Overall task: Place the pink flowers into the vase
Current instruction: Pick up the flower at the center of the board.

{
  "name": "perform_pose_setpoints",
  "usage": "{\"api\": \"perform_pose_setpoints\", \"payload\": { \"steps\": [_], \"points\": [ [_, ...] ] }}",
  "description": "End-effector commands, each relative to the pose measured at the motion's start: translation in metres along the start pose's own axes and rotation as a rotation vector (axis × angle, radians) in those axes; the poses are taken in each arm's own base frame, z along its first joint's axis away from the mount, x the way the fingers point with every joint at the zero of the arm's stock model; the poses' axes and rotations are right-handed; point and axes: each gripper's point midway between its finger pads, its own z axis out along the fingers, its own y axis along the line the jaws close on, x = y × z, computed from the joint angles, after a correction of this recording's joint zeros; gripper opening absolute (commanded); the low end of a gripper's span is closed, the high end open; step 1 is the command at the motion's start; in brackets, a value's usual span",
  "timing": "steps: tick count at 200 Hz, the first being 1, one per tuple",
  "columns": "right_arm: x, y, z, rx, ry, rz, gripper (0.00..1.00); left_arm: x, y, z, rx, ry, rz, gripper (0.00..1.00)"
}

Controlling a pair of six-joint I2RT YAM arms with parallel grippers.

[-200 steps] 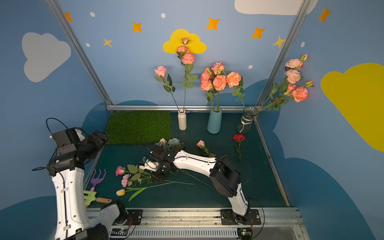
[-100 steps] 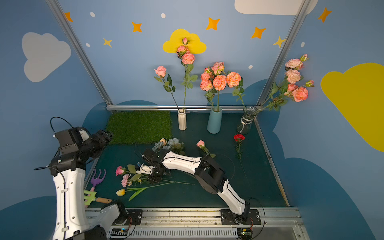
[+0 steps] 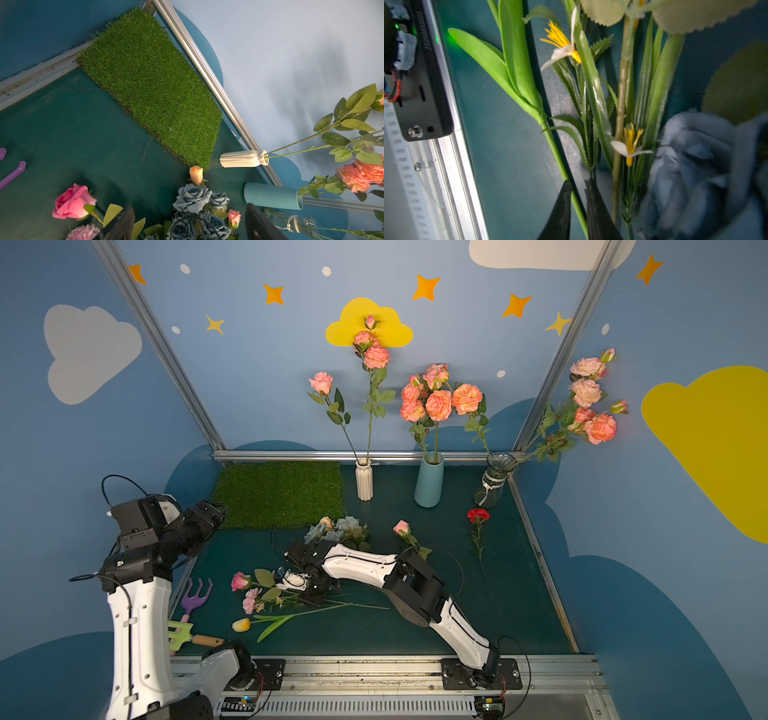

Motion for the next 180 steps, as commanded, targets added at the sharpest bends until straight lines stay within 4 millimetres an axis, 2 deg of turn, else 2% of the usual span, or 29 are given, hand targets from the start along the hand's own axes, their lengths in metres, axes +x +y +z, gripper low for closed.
{"api": "perform_pose_setpoints", "payload": {
  "steps": [1,87,135,147,162,180],
  "points": [
    [0.004,0.0,0.006,0.005,0.031,-0.007,0.17,0.0,-0.005,-0.002,0.026,-0.01,0.01,0.84],
    [0.004,-0.008,0.02,0.054,0.04,-0.018,0.13,-0.001,-0.007,-0.003,0.035,-0.01,0.012,0.84],
    [0.015,-0.008,0.028,0.156,0.091,-0.063,0.11,-0.004,-0.01,-0.005,0.042,-0.019,0.012,0.84],
    [0.018,-0.008,0.029,0.177,0.095,-0.072,0.08,-0.005,-0.01,-0.006,0.04,-0.024,0.013,0.84],
    [0.02,-0.008,0.029,0.203,0.091,-0.077,0.0,-0.006,-0.01,-0.007,0.04,-0.027,0.012,0.83],
    [0.024,-0.011,0.032,0.234,0.097,-0.079,0.0,-0.005,-0.01,-0.007,0.044,-0.026,0.01,0.83]
  ]
}}
